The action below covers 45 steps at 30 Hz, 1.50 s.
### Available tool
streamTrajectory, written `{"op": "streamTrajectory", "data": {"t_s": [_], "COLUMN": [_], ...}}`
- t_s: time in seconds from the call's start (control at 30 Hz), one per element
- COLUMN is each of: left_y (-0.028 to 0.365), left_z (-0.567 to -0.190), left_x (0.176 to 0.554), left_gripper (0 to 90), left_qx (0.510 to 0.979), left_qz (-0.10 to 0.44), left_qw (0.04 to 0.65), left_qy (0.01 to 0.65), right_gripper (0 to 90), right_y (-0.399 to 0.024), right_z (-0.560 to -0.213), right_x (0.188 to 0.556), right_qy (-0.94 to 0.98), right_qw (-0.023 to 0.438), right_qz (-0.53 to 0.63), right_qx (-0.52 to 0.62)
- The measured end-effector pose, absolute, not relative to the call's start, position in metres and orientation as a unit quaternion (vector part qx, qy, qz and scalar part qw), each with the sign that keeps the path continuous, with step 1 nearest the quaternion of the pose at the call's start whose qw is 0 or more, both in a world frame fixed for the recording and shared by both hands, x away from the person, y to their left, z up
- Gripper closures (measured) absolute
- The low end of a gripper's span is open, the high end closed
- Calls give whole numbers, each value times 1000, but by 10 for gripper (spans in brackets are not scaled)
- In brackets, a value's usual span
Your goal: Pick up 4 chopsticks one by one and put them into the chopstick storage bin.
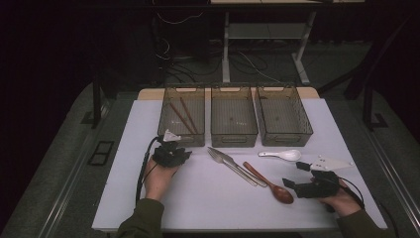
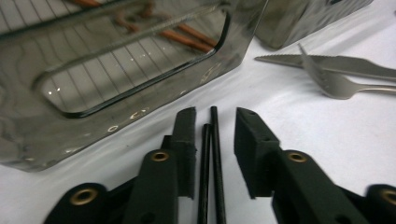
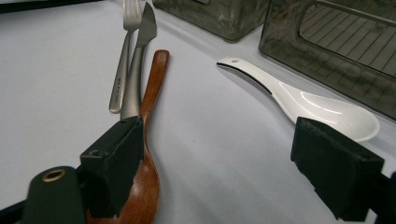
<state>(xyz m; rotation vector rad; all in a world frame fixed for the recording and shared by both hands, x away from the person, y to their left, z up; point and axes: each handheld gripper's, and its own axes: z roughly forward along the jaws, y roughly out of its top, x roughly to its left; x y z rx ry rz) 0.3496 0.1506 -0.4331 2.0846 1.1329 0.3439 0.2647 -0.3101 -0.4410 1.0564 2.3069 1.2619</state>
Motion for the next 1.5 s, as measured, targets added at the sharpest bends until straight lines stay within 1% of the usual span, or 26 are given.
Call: {"op": "streamTrajectory", "data": {"t_s": [0.13, 0.23, 0.33, 0.5, 0.63, 0.87, 1.0, 1.13, 1.5], "left_y": [158, 166, 177, 198, 213, 226, 232, 234, 234], "left_z": [-425, -421, -419, -419, -421, -430, -435, -440, -444], "left_x": [341, 332, 319, 298, 282, 265, 259, 259, 262], "left_gripper": [554, 502, 472, 469, 519, 644, 705, 741, 828], "left_qx": [810, 810, 812, 816, 814, 812, 814, 817, 826], "left_qz": [132, 134, 133, 135, 137, 139, 127, 115, 109], "left_qw": [376, 386, 387, 382, 383, 378, 377, 372, 363], "left_qy": [430, 420, 417, 412, 415, 421, 424, 424, 418], "right_gripper": [171, 172, 171, 171, 171, 171, 172, 171, 172], "right_y": [-310, -310, -310, -310, -310, -309, -310, -310, -309], "right_z": [-441, -441, -441, -441, -441, -441, -441, -441, -441], "right_x": [265, 265, 265, 264, 265, 265, 265, 265, 264], "right_qy": [804, 804, 804, 804, 804, 805, 805, 804, 804], "right_qw": [153, 153, 153, 153, 154, 154, 153, 153, 157], "right_qz": [440, 440, 440, 440, 440, 439, 440, 441, 440], "right_qx": [369, 369, 369, 369, 368, 368, 369, 369, 368]}}
